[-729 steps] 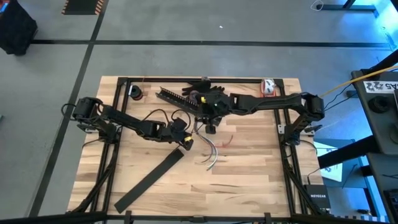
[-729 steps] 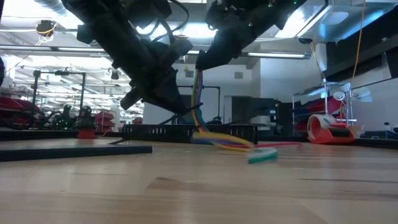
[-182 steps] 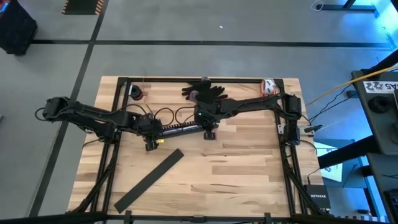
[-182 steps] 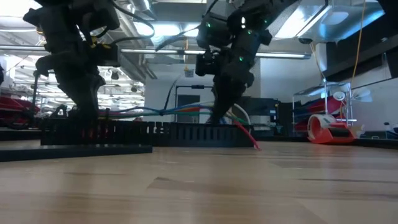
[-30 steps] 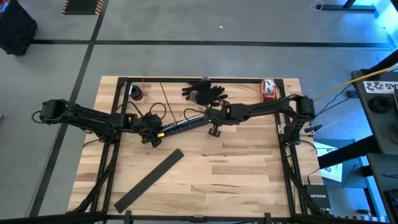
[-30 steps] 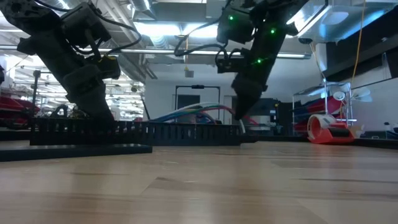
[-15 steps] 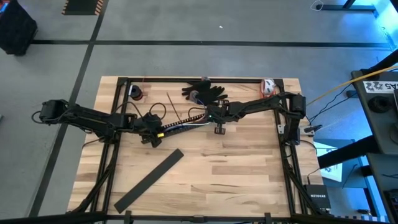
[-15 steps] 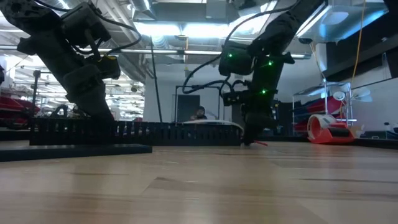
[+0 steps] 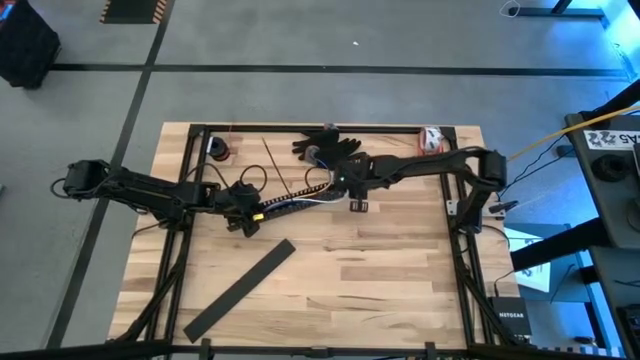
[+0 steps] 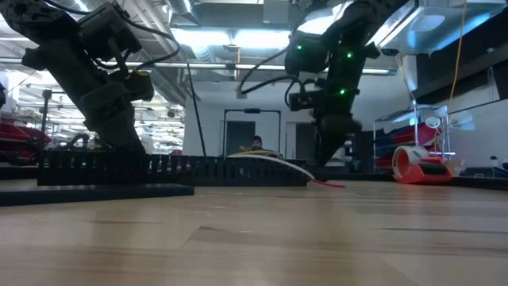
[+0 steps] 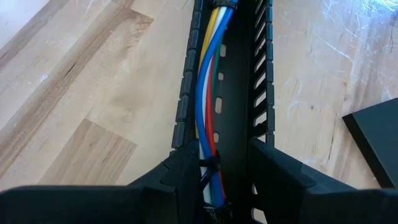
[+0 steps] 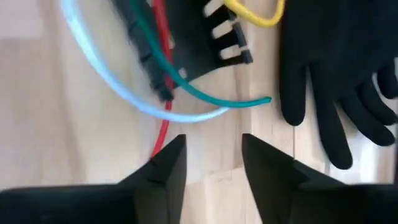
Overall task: Ziptie cables
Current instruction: Put the ziptied cable wires in a black cable duct
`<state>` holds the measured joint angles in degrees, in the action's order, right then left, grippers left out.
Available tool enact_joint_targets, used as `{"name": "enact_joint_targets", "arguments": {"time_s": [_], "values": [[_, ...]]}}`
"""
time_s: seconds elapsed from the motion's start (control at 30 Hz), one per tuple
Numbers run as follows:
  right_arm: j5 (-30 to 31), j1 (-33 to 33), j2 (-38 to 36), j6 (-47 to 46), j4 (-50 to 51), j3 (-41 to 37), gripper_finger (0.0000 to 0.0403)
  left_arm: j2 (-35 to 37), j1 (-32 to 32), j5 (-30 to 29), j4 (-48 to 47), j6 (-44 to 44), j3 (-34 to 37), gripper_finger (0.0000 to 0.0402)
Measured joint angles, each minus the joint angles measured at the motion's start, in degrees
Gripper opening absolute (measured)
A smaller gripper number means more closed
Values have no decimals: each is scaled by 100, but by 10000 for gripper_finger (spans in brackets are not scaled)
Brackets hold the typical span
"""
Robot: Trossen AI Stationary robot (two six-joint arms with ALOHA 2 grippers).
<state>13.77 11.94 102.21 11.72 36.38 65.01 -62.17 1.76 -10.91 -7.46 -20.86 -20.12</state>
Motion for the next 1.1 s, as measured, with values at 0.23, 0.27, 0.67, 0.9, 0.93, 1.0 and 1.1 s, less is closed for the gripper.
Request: {"name": "enact_joint_targets", "arguments": {"time_s": [0.23,0.27,0.67,0.9,0.93,1.0,1.1], "values": [[-1420,308,-393,202,-669,-9,165,0,0,1,0,-34,0,133],[-1779,325,-399,173,-732,-7,164,0,0,1,0,-65,0,133],[-1307,-474,-358,234,-1859,-705,146,0,0,1,-1,-110,0,133],[-1123,-564,-355,166,-2378,-1161,142,0,0,1,6,-75,0,133],[-1075,-564,-351,59,-2376,-1194,142,0,0,1,5,-57,0,133],[-961,-562,-351,-35,-2400,-1234,142,0,0,1,9,-12,0,133],[-646,-562,-243,-57,-2696,-1300,142,0,0,1,28,26,0,133]]}}
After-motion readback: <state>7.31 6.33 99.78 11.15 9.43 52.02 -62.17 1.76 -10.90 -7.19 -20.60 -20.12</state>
